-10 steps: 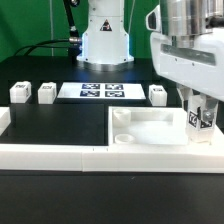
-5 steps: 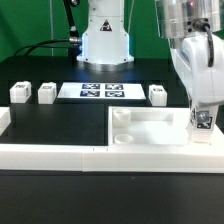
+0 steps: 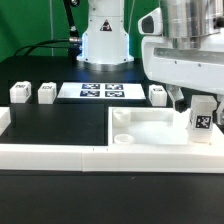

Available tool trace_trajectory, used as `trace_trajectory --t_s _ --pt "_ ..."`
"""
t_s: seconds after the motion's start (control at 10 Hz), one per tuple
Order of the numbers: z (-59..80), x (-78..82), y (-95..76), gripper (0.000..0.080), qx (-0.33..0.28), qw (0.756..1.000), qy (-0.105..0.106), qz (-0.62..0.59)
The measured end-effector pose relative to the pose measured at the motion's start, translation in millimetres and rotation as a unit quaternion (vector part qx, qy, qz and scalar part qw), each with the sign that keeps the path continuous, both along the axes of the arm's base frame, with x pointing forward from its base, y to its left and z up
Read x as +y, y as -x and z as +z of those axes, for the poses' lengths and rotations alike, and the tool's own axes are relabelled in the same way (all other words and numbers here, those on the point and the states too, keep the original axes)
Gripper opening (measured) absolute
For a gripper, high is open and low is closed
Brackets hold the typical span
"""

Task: Assemble square table

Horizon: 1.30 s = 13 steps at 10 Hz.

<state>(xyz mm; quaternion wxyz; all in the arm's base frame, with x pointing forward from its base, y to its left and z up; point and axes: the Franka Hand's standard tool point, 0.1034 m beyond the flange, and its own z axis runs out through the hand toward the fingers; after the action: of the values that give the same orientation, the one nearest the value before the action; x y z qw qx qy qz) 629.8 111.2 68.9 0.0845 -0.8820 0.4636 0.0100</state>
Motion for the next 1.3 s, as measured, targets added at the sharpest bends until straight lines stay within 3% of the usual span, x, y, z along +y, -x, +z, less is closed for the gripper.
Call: trace_trajectory --t_s 0.2,0.3,0.4,0.5,0.6,0.7,0.8,0.9,1.0,1.3 --pt "0.3 -0.6 0.1 0.0647 -0.012 0.996 0.012 0.088" --pt "2.8 2.3 0.4 0.0649 -0.019 0.981 0.039 0.19" --pt "5.5 4.9 -1.2 0.0649 -0.03 0.959 0.053 0.276" --pt "5.9 3.8 -2.0 0.0649 -0.039 0.935 0.057 0.349" --pt "5.7 5.4 -1.8 0.0649 -0.042 0.925 0.058 0.372" --pt "5.1 5.2 -1.6 0.0515 -0.038 0.939 0.057 0.338" --pt "4.8 4.8 -1.5 0.0515 -0.037 0.94 0.057 0.334" --pt "4.4 5.3 -1.2 0.0372 -0.033 0.951 0.055 0.301" --pt "4.1 4.7 -1.1 0.029 -0.028 0.963 0.053 0.263" --pt "3.7 3.2 -1.2 0.029 -0.012 0.99 0.048 0.133"
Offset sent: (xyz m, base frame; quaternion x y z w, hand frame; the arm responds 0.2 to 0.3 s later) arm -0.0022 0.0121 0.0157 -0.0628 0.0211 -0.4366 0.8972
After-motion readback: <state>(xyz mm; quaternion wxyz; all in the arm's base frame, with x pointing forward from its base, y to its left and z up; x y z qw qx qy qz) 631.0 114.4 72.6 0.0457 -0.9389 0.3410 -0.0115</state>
